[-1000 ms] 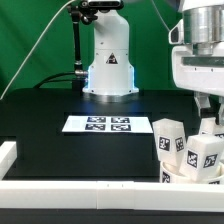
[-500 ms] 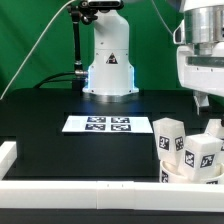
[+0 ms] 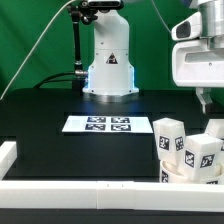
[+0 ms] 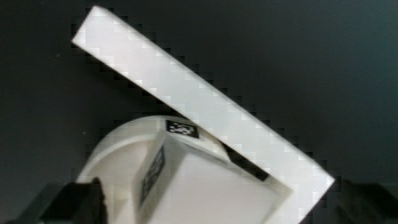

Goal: Assemble stool

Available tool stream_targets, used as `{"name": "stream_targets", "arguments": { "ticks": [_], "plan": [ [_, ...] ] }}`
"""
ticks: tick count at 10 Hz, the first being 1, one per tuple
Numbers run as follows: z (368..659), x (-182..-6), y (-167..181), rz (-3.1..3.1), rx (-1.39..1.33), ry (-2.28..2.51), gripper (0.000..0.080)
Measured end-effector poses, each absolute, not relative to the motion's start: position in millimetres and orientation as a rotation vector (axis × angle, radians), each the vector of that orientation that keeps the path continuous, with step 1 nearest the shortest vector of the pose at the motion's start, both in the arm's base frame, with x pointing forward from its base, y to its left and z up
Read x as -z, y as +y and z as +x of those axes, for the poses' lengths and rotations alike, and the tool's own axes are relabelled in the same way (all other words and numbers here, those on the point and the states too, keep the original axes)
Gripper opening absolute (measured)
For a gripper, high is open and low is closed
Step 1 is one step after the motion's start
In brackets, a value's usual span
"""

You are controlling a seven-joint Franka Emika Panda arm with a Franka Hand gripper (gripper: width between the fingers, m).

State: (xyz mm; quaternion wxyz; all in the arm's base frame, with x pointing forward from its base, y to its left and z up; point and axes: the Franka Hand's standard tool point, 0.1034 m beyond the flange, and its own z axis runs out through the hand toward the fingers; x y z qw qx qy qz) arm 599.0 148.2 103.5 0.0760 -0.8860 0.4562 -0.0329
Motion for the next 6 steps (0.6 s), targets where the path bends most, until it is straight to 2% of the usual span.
{"name": "stream_targets", "arguments": {
  "ticks": [3, 6],
  "plan": [
    [599.2, -103.1, 147.7, -2.791, 0.124, 1.088, 0.0649],
    [601.8, -100.3, 142.4, -2.987, 0.241, 0.44, 0.0649]
  ]
}}
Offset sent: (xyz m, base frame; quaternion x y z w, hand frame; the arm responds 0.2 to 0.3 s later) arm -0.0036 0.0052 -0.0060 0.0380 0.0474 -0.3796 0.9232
